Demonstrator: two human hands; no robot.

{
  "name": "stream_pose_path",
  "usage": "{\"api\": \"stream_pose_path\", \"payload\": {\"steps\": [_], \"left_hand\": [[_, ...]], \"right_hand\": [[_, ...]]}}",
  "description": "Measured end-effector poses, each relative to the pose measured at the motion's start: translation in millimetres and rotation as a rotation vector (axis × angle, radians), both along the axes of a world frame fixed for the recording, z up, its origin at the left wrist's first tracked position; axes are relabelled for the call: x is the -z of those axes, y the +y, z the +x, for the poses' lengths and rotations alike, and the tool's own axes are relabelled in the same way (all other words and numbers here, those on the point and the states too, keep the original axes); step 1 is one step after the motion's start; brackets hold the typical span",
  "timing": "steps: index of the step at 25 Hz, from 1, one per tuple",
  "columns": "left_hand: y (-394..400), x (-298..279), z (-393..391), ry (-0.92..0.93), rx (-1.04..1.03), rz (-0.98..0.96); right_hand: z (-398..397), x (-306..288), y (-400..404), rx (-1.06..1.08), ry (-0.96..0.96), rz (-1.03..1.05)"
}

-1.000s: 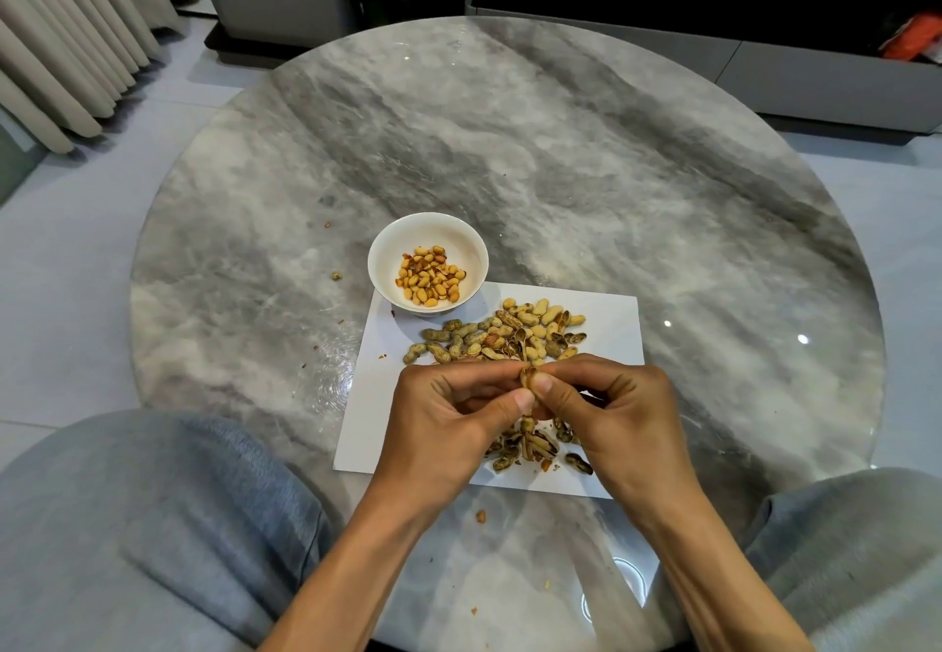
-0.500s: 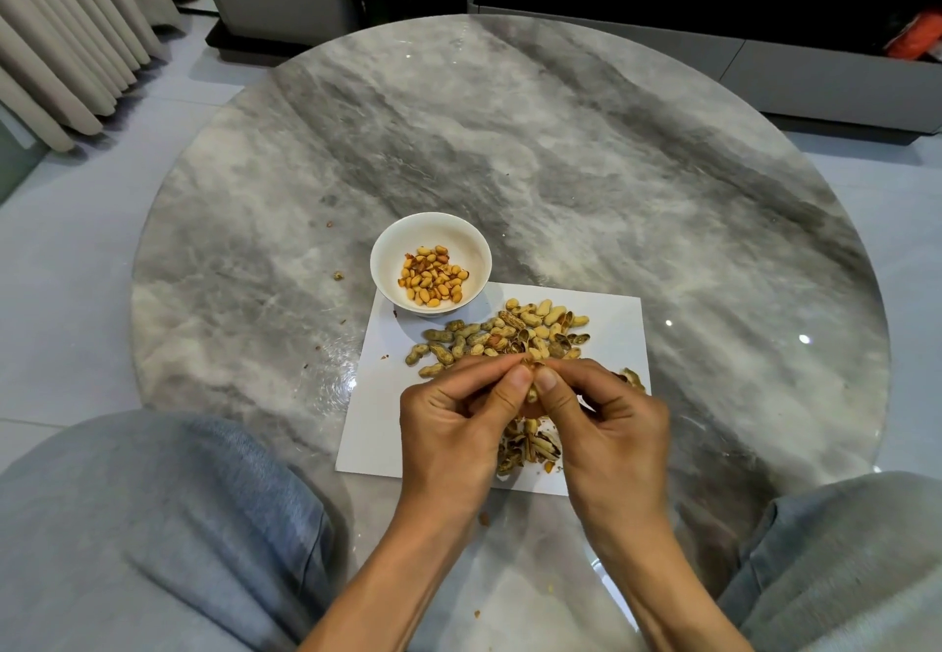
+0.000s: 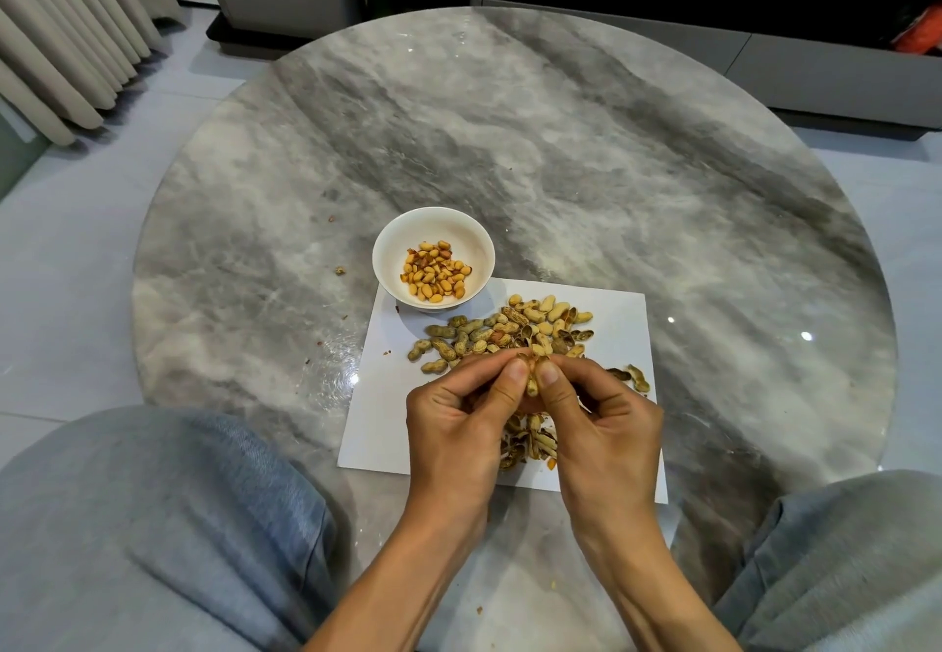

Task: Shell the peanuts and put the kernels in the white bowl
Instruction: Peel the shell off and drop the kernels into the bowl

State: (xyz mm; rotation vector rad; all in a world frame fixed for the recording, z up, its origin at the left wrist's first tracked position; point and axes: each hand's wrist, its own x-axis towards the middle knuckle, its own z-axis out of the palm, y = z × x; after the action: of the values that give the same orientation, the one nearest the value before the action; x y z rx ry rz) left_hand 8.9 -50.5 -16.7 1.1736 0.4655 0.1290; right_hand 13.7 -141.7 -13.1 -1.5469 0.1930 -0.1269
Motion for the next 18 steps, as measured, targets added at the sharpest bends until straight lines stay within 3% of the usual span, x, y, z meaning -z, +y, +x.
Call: {"api": "stream_pose_path", "payload": {"steps": [6,18], "left_hand": [[2,3,1,0.005,0.049,-0.116],[2,7,1,0.036,0.03,-0.042]], "right_hand": [[9,-5,-11,-0.122,0.125,0.035],[15,-3,-17,-0.16,0.299,0.21]]}}
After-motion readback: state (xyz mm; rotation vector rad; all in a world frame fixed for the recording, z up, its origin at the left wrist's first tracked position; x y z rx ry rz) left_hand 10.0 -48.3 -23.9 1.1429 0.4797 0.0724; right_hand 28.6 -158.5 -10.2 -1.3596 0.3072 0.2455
